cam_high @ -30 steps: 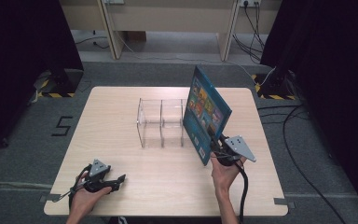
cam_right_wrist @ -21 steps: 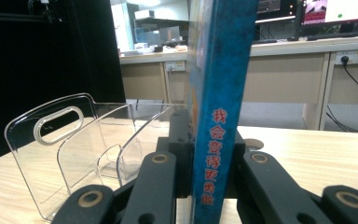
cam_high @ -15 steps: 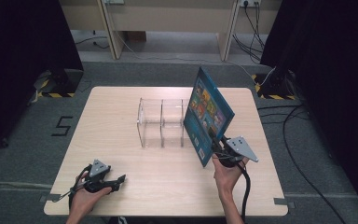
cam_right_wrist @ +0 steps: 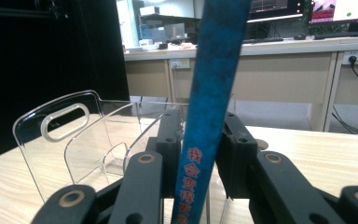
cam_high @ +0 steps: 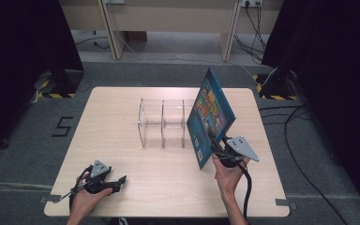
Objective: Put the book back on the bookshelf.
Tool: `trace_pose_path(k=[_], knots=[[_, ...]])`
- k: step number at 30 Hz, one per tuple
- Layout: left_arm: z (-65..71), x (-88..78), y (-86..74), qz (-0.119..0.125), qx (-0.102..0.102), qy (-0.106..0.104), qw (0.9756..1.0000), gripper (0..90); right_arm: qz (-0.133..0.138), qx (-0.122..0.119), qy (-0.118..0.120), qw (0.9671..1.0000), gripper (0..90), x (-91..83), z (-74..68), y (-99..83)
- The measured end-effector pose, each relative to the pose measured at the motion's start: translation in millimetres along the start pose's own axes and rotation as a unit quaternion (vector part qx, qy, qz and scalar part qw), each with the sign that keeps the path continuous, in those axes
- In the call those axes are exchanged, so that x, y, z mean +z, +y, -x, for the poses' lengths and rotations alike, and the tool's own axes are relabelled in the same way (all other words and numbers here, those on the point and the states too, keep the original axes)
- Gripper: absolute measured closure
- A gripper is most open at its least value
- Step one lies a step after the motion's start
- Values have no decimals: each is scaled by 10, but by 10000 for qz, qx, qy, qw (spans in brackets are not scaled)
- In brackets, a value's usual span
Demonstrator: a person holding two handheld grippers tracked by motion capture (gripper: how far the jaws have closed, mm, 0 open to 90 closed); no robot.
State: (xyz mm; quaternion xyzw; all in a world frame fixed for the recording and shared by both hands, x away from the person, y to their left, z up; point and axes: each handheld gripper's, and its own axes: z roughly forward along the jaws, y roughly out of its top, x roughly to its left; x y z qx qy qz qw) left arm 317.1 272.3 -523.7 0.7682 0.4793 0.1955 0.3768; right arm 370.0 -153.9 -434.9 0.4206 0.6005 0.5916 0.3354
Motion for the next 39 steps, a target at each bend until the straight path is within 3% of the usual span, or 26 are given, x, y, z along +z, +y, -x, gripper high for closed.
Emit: trace_pose_path(k=[10,18,24,36,39], knots=[[2,0,-1,4,2,-2,10000,240,-17,-92,0,10000,594,-43,41,11],[0,0,-1,1,2,-6,10000,239,-141,1,142,9998,463,-94,84,24],[1,0,-1,2,3,-5,10000,239,-170,-124,273,9994,406,-179,82,50],[-6,-3,-2,8,-15,-22,10000,239,-285,-151,431,9985,364,-443,211,49],[15,1,-2,-50,132,83,9999,239,-387,-137,454,9981,359,-508,246,16]])
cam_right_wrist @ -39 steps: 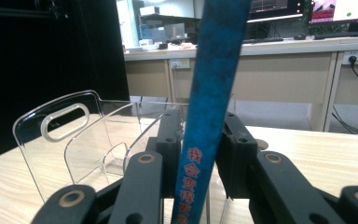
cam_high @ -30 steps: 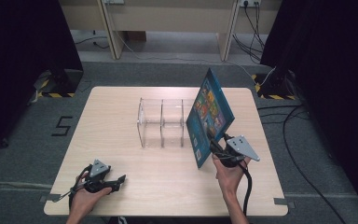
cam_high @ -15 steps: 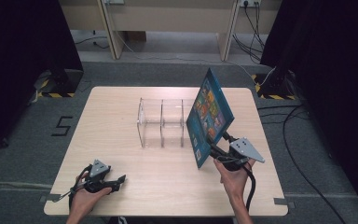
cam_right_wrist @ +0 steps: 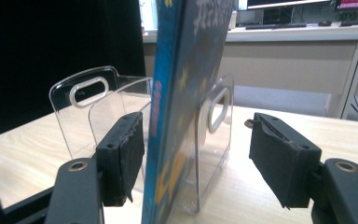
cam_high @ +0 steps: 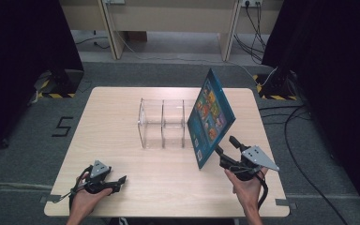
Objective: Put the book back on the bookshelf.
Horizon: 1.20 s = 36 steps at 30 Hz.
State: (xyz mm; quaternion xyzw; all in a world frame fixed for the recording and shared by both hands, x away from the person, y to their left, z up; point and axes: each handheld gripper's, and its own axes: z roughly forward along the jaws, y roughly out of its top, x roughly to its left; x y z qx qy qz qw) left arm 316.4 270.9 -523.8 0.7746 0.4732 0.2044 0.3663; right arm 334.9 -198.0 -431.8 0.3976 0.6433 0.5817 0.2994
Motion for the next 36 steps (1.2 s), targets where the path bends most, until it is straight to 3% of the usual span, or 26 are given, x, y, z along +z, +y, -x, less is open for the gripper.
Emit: trace_pose_path(k=[14,36], knots=[[-27,1,-6,-58,-56,97,9999,165,-154,-17,-15,9999,340,-248,137,-125],[-54,-17,-23,-83,-9,21,10000,133,-325,68,-131,9994,304,-418,278,-292]])
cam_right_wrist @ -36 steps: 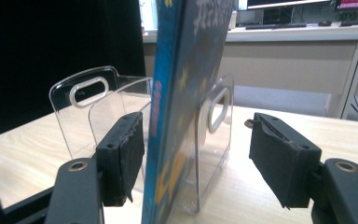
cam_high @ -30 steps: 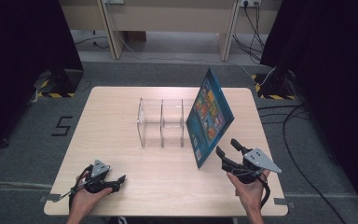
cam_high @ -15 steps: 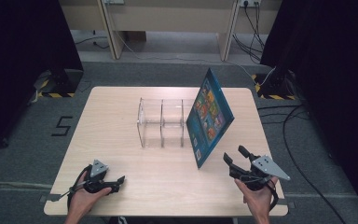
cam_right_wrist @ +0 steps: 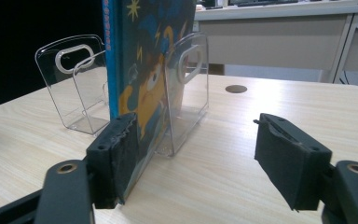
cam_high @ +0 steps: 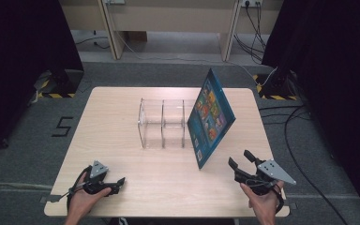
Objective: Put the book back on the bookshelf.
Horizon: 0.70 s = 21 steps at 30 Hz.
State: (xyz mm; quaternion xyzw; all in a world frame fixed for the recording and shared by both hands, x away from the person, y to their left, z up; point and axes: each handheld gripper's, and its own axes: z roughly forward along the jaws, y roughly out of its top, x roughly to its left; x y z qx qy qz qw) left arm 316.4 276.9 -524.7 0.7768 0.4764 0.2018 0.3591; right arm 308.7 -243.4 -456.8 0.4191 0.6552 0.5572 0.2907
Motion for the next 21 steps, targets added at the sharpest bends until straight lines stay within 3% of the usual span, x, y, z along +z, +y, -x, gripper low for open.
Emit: trace_pose_path(k=[14,21], knots=[[-2,-2,-3,4,3,-2,10000,133,-225,79,-54,9997,180,-67,65,-141],[-2,-2,-3,3,2,-2,10000,133,-325,108,-48,9994,174,-89,73,-209]])
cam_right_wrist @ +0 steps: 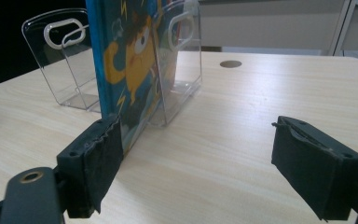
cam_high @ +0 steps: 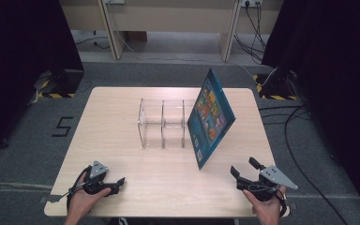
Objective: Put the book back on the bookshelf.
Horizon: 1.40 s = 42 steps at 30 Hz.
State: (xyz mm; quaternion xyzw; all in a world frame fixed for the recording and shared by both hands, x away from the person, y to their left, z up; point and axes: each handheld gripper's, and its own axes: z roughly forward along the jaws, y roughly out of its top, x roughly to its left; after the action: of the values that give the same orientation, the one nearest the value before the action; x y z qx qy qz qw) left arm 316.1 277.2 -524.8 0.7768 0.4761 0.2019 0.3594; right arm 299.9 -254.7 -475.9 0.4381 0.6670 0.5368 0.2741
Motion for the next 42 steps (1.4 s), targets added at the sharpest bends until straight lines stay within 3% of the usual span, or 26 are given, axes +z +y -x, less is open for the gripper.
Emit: trace_pose_path(k=[9,24,31,42], knots=[[0,0,0,-3,0,3,10000,133,-199,13,-11,9998,174,-20,14,-81],[-3,-3,-1,-12,16,-2,10000,133,-620,-186,-45,9979,174,-87,-5,-215],[-2,-2,-1,-6,10,-1,10000,133,-798,-117,-69,9967,161,-137,-12,-302],[-4,-4,-2,-10,15,-5,10000,133,-1389,-357,-34,9897,159,-158,-52,-409]])
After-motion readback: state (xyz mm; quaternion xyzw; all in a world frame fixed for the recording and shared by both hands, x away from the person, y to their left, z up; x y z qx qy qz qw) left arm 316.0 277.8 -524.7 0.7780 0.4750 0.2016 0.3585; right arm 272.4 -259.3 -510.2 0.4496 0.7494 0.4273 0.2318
